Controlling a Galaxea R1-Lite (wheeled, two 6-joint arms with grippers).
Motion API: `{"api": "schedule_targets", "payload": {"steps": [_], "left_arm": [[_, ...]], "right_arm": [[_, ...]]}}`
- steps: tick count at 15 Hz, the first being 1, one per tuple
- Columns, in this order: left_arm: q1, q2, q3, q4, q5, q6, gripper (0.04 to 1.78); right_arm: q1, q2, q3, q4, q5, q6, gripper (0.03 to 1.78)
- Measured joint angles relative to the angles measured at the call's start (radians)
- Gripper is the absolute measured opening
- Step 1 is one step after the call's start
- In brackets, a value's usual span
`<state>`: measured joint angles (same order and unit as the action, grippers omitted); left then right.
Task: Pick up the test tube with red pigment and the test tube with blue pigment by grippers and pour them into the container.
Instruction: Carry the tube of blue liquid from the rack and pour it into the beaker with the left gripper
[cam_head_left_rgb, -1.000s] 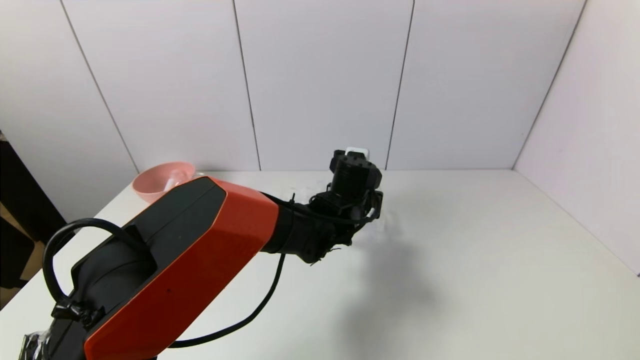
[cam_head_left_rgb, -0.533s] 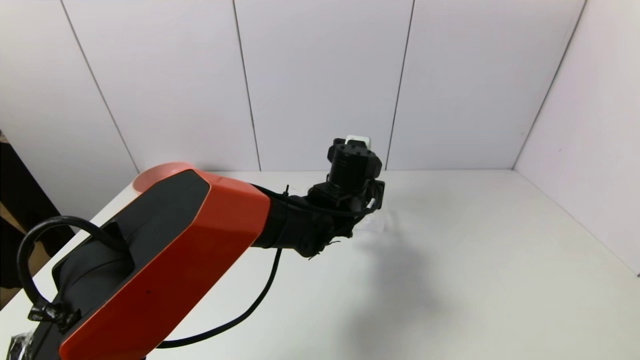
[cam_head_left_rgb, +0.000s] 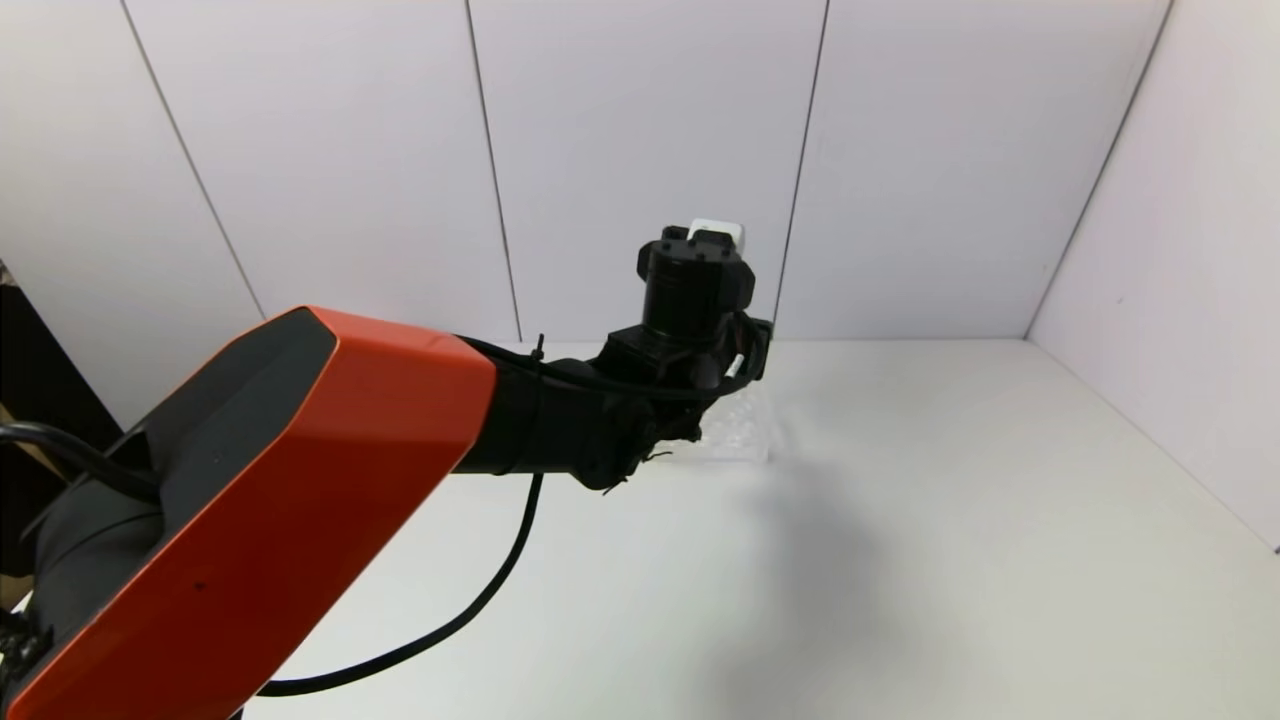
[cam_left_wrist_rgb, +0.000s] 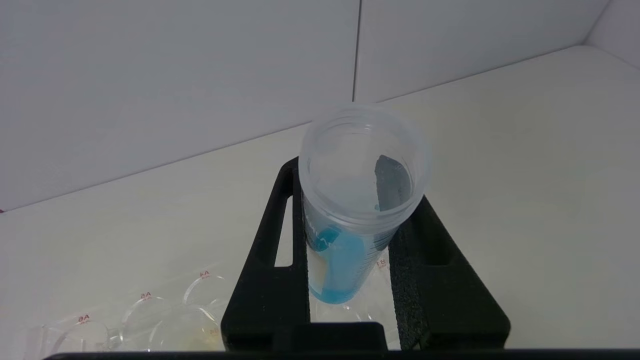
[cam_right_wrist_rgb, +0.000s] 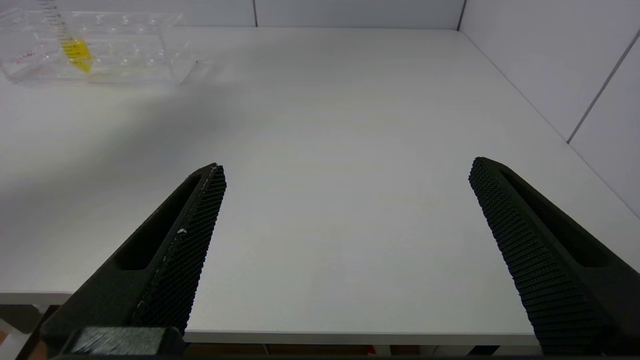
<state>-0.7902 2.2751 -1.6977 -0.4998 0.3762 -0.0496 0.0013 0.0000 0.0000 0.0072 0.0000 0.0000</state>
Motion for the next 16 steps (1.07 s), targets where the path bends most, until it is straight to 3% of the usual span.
{"api": "schedule_targets", "payload": {"steps": [6,12,16], "left_arm": [[0.012,-0.105,0.064,0.000,0.005,0.032,0.47],[0.090,-0.249,0.168,0.000,0.011,0.114,0.47],[0.158,-0.310,0.196,-0.002,0.088,0.146,0.47]], "right_arm": [[0.000,0.000,0.000,0.000,0.000,0.000,1.78],[0.000,0.000,0.000,0.000,0.000,0.000,1.77],[0.000,0.000,0.000,0.000,0.000,0.000,1.77]]}}
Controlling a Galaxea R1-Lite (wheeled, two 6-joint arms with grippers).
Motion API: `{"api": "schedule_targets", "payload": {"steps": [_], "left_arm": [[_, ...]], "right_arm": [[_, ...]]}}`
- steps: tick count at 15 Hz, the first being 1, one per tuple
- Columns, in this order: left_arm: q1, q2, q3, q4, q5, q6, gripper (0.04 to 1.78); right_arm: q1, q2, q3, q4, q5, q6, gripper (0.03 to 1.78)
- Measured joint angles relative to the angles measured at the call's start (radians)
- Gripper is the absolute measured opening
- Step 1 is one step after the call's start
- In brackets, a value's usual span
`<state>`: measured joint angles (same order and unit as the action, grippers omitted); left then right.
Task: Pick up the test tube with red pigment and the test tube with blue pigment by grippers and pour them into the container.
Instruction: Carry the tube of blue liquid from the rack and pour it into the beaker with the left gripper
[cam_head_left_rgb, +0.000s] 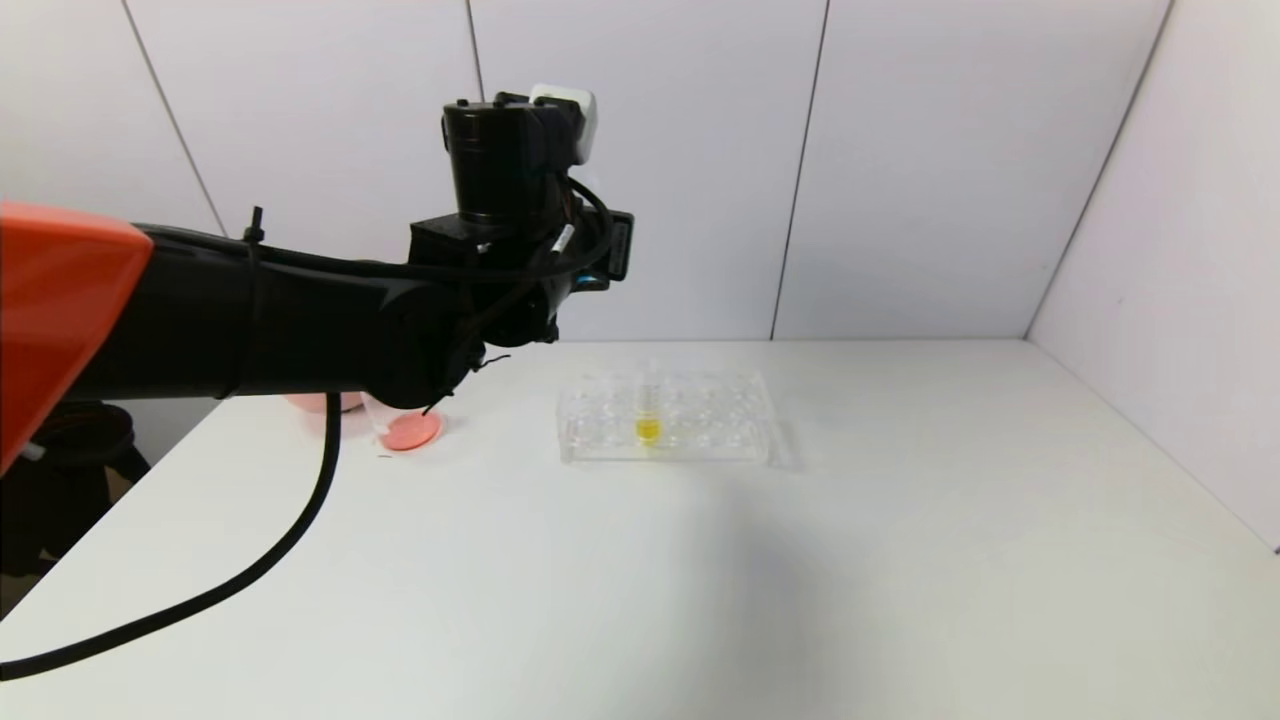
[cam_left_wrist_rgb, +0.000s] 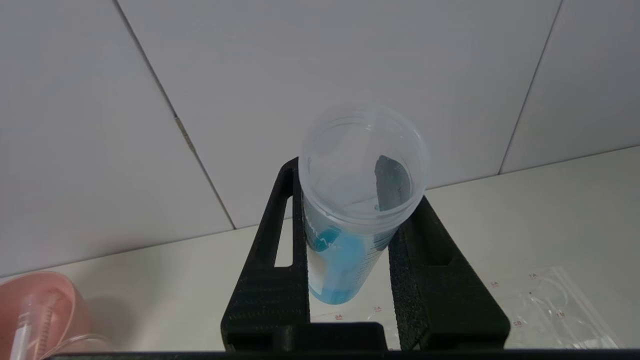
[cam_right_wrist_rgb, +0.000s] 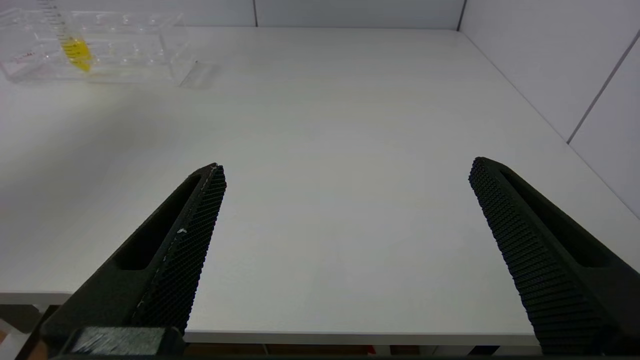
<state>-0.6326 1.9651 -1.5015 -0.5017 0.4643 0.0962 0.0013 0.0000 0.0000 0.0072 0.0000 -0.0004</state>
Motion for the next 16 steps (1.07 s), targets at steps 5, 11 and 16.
{"api": "schedule_targets", "payload": {"steps": [5,11,16], "left_arm": [[0.062,-0.069,0.064,0.000,-0.004,-0.003,0.47],[0.189,-0.124,0.122,0.000,-0.013,-0.003,0.47],[0.368,-0.163,0.174,-0.001,-0.114,-0.011,0.47]], "right_arm": [[0.000,0.000,0.000,0.000,0.000,0.000,1.78],[0.000,0.000,0.000,0.000,0.000,0.000,1.77],[0.000,0.000,0.000,0.000,0.000,0.000,1.77]]}}
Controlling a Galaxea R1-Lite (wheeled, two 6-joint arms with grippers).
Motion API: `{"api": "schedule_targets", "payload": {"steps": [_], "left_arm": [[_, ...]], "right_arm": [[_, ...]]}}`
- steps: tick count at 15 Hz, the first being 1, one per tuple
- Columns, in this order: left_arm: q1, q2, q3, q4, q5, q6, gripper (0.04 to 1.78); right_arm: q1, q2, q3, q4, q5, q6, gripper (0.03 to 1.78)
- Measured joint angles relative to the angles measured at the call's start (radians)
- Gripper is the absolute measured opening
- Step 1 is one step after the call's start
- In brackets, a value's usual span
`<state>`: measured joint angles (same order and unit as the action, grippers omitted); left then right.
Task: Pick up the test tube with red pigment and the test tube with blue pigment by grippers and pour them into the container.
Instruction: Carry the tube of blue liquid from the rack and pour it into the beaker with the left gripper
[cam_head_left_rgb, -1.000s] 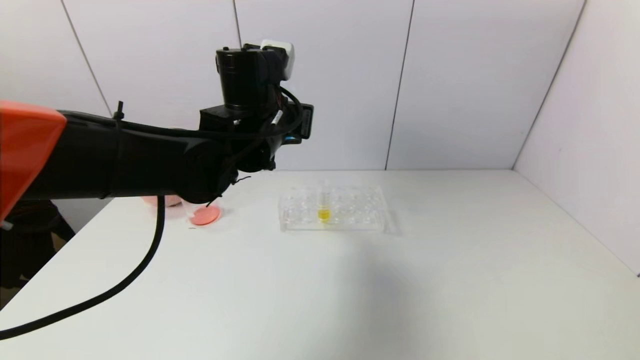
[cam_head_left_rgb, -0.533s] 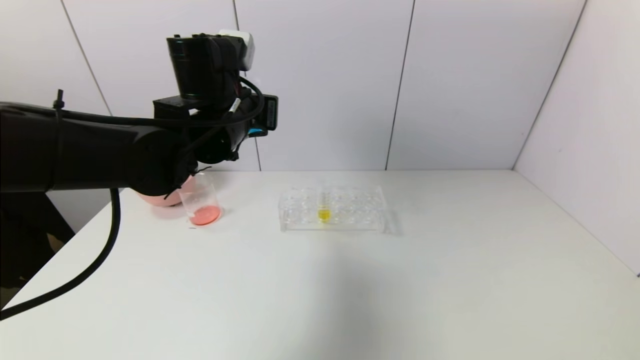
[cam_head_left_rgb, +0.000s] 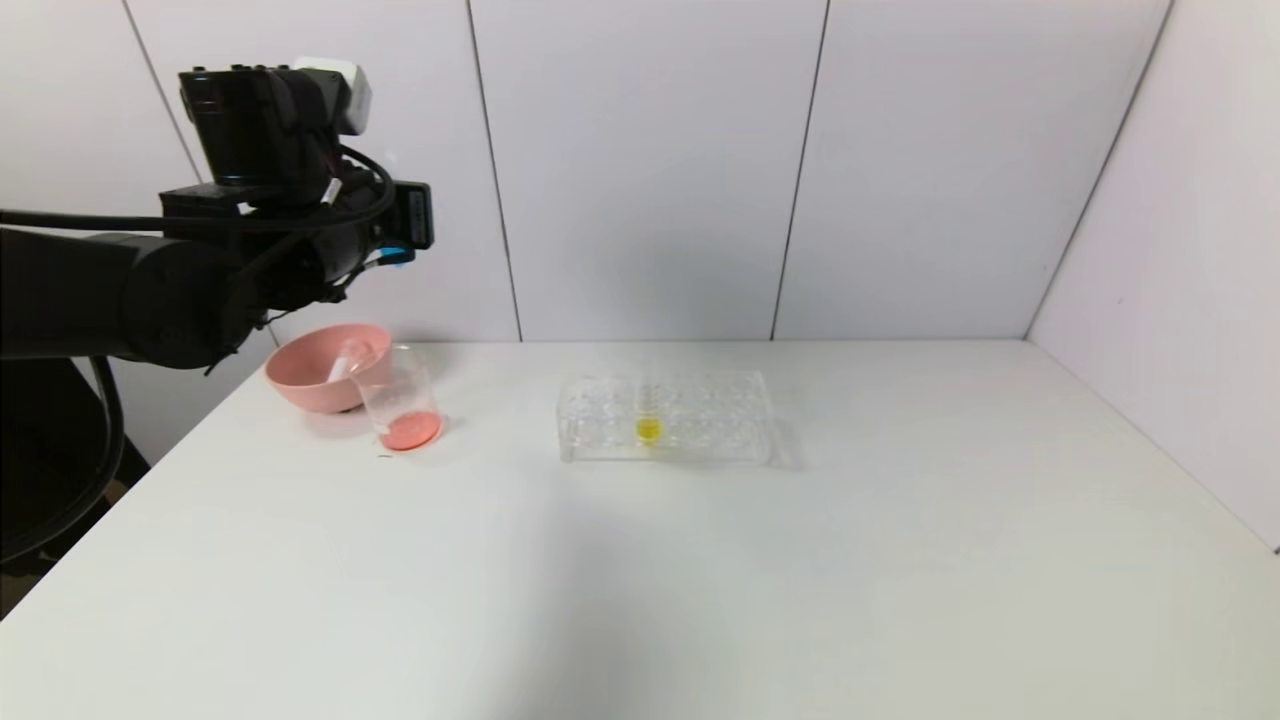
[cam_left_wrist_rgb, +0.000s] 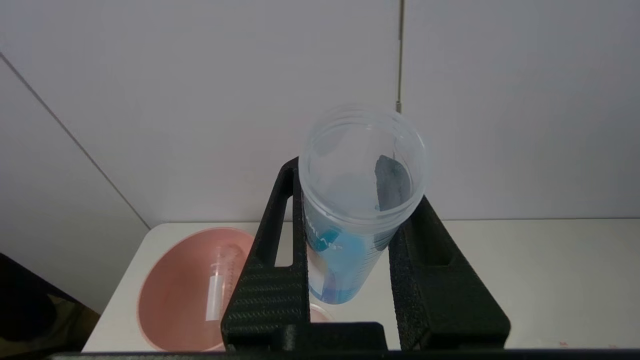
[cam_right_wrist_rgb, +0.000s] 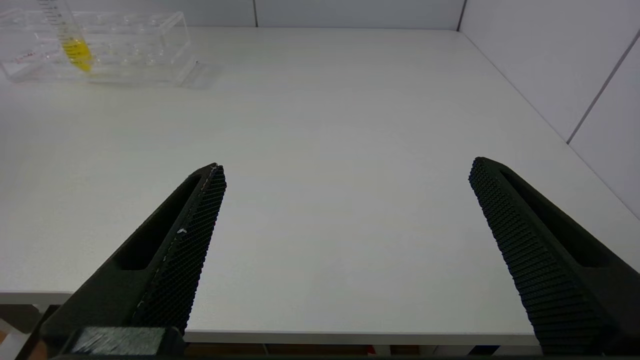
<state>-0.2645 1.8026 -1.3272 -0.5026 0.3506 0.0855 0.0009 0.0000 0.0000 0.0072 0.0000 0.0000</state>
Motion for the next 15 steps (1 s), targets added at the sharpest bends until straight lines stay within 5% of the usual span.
{"api": "schedule_targets", "payload": {"steps": [5,15], "left_arm": [[0.158,-0.008,0.049,-0.034,-0.110,-0.013,0.47],[0.309,0.023,0.047,-0.036,-0.226,-0.025,0.47]], "right_arm": [[0.000,0.000,0.000,0.000,0.000,0.000,1.77],[0.000,0.000,0.000,0.000,0.000,0.000,1.77]]}}
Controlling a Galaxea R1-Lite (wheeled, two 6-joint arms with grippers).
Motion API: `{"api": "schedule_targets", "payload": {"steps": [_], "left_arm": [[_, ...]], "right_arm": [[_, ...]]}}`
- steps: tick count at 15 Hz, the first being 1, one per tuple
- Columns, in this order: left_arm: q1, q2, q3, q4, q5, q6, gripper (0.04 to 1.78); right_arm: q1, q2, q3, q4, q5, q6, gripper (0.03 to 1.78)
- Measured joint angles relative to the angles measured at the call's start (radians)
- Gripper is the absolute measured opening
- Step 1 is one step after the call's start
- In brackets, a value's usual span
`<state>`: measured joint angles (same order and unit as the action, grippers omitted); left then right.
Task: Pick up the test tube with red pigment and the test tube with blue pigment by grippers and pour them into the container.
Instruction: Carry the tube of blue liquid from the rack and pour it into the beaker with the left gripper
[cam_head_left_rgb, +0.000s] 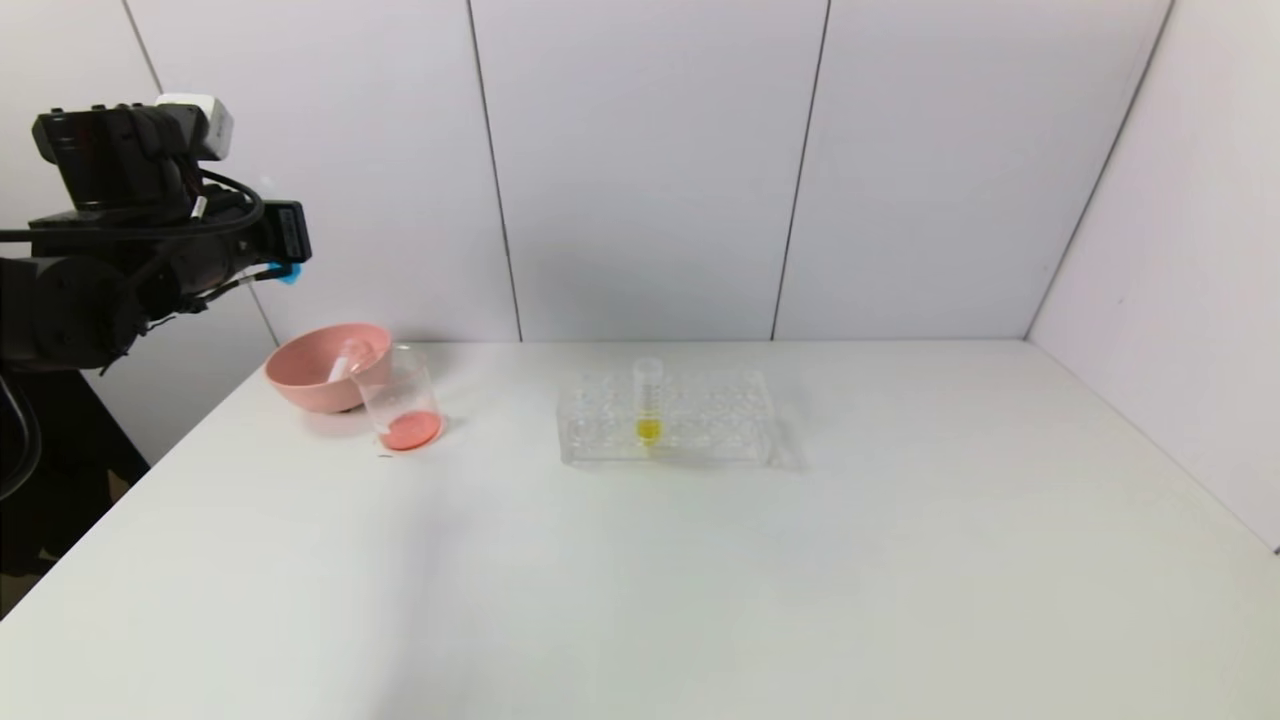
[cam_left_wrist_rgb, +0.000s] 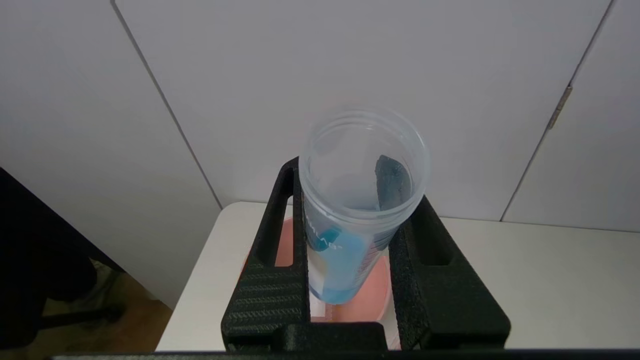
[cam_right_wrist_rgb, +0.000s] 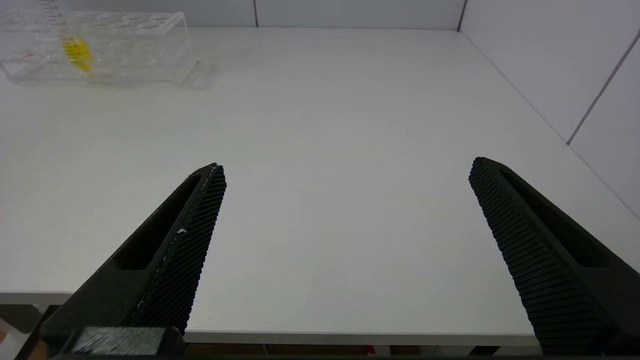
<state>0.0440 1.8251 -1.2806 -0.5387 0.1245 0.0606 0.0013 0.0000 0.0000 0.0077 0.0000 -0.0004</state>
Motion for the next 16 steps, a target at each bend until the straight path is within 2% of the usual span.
{"api": "schedule_targets", "payload": {"steps": [2,7,12,16], "left_arm": [[0.027,0.011,-0.008,-0.002,-0.052,0.000,0.47],[0.081,0.033,-0.021,-0.002,-0.110,0.000,0.47],[0.101,0.055,-0.033,0.002,-0.189,0.003,0.47],[0.120,0.070,-0.072,0.014,-0.348,0.039,0.47]], "right_arm": [[0.000,0.000,0.000,0.000,0.000,0.000,1.77],[0.000,0.000,0.000,0.000,0.000,0.000,1.77],[0.000,0.000,0.000,0.000,0.000,0.000,1.77],[0.000,0.000,0.000,0.000,0.000,0.000,1.77]]}}
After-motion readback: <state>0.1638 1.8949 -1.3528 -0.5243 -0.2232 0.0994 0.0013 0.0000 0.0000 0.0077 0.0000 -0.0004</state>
